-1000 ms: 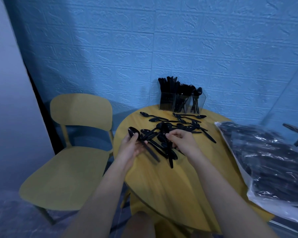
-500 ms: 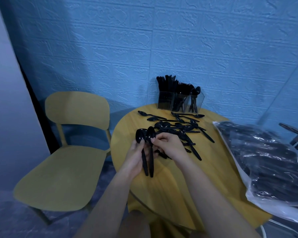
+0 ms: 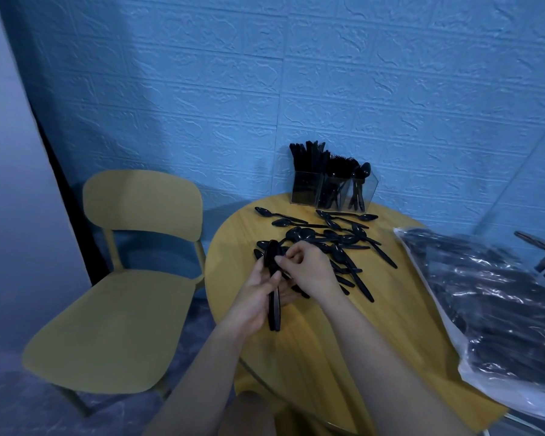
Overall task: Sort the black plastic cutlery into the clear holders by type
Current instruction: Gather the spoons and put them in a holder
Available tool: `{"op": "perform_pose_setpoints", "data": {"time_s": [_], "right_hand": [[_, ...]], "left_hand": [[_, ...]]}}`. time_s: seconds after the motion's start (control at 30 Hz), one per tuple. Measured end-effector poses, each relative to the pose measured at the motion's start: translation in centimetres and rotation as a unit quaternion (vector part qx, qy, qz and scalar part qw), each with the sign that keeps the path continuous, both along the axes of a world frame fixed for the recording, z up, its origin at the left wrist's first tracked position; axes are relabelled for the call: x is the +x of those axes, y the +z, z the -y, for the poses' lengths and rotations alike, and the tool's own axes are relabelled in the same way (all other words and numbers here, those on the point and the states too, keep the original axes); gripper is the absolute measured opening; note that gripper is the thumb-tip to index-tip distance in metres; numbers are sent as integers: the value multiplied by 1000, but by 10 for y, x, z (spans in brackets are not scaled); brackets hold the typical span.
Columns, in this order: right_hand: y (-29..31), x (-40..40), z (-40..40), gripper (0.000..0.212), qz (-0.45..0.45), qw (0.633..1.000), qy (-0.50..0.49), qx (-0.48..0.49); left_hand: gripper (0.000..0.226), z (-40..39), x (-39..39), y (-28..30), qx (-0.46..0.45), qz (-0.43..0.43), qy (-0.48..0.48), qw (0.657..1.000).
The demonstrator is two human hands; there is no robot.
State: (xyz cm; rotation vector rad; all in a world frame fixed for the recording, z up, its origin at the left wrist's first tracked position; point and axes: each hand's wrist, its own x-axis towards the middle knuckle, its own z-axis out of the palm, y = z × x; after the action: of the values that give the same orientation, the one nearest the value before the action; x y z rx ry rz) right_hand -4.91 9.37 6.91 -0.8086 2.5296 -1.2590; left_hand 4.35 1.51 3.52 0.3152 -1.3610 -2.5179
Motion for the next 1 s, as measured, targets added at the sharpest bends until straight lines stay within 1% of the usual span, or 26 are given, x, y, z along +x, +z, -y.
{"op": "perform_pose_setpoints", "data": {"time_s": [0.07, 0.1, 0.2, 0.3, 0.4, 0.47, 0.53, 0.63, 0.7, 0.77, 0.83, 0.9, 0.97, 1.0], "right_hand": [[5, -3, 0, 21, 10, 999, 13, -38], [8, -4, 0, 21, 15, 999, 26, -40], [16, -11, 1, 13, 11, 999, 44, -22], [27, -18, 3, 11, 18, 998, 31, -45], [33, -26, 7, 18, 7, 999, 13, -51], [33, -30, 6, 22, 3, 999, 18, -44], [30, -31, 0, 19, -29, 999, 23, -12], [18, -25, -8, 14, -78, 987, 71, 123], [9, -16, -9, 20, -134, 960, 97, 226], [3, -9, -8, 26, -211, 927, 104, 293], [-1, -6, -8, 26, -260, 905, 104, 319], [-2, -4, -9, 24, -282, 895, 96, 332], [-2, -2, -10, 23, -275, 899, 86, 330], [-2, -2, -12, 22, -258, 910, 77, 315]], "left_hand": [[39, 0, 0, 0, 7, -3, -7, 1000], [38, 0, 0, 1, 8, -4, -12, 1000], [36, 0, 1, 0, 5, -7, -24, 1000], [34, 1, 1, -1, 7, -4, -29, 1000], [26, 2, 3, -2, -25, 2, -30, 999], [25, 2, 2, -2, -25, 0, 2, 1000], [25, 5, 1, -3, 15, -5, 65, 998], [23, 12, -2, -6, 98, -24, 146, 984], [22, 15, -2, -7, 124, -26, 175, 976], [22, 15, -3, -7, 131, -27, 179, 975], [21, 13, -3, -5, 136, -24, 174, 975], [22, 13, -4, -5, 138, -17, 174, 975], [23, 13, -4, -6, 138, -13, 174, 975], [24, 13, -4, -6, 138, -13, 173, 975]]}}
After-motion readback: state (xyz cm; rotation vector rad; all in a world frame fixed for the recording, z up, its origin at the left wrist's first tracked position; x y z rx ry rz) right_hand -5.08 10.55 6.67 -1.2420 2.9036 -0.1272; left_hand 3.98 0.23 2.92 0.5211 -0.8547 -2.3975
